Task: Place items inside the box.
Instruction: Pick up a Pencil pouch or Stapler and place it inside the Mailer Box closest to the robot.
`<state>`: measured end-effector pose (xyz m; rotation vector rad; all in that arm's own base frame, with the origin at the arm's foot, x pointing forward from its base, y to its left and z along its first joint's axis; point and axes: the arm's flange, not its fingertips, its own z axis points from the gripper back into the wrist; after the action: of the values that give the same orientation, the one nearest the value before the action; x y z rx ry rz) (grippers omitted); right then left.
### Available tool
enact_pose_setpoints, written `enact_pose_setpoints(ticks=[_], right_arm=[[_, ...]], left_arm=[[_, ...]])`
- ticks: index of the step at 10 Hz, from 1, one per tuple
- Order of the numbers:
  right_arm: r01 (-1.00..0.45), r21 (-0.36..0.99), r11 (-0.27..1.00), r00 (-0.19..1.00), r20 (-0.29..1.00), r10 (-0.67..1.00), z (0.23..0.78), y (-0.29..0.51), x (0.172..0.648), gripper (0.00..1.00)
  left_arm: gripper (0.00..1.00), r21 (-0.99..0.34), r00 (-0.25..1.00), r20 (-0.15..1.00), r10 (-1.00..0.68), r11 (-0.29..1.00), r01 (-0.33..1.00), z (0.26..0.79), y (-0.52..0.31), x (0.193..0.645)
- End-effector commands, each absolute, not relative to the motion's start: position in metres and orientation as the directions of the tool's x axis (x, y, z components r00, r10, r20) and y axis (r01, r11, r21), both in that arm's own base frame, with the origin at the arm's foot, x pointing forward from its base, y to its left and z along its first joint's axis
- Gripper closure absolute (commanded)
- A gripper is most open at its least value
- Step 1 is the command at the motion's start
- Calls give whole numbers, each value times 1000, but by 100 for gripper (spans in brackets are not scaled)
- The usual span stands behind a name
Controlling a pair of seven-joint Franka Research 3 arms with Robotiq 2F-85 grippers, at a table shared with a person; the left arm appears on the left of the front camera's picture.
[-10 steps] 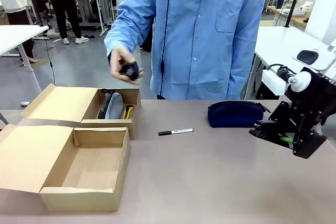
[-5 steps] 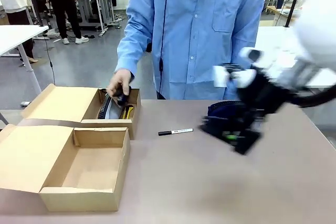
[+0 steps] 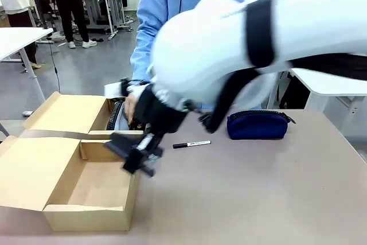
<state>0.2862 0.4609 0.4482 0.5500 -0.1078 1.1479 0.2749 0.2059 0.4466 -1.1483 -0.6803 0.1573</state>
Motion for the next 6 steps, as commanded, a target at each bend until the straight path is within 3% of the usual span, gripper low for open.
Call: enact_pose_setpoints(ticks=[1,4,6], right_arm=[[-919,291,266,369,401,839,462,427,290,100],[-919,291,266,369,401,839,462,427,290,100],[-860,376,344,485,397,779,454,437,300,100]], left_arm=[[0,-875,776,438,454,413,252,447,203,274],[0,-875,776,438,454,413,252,447,203,274],[0,-875,776,438,454,413,252,447,203,274]])
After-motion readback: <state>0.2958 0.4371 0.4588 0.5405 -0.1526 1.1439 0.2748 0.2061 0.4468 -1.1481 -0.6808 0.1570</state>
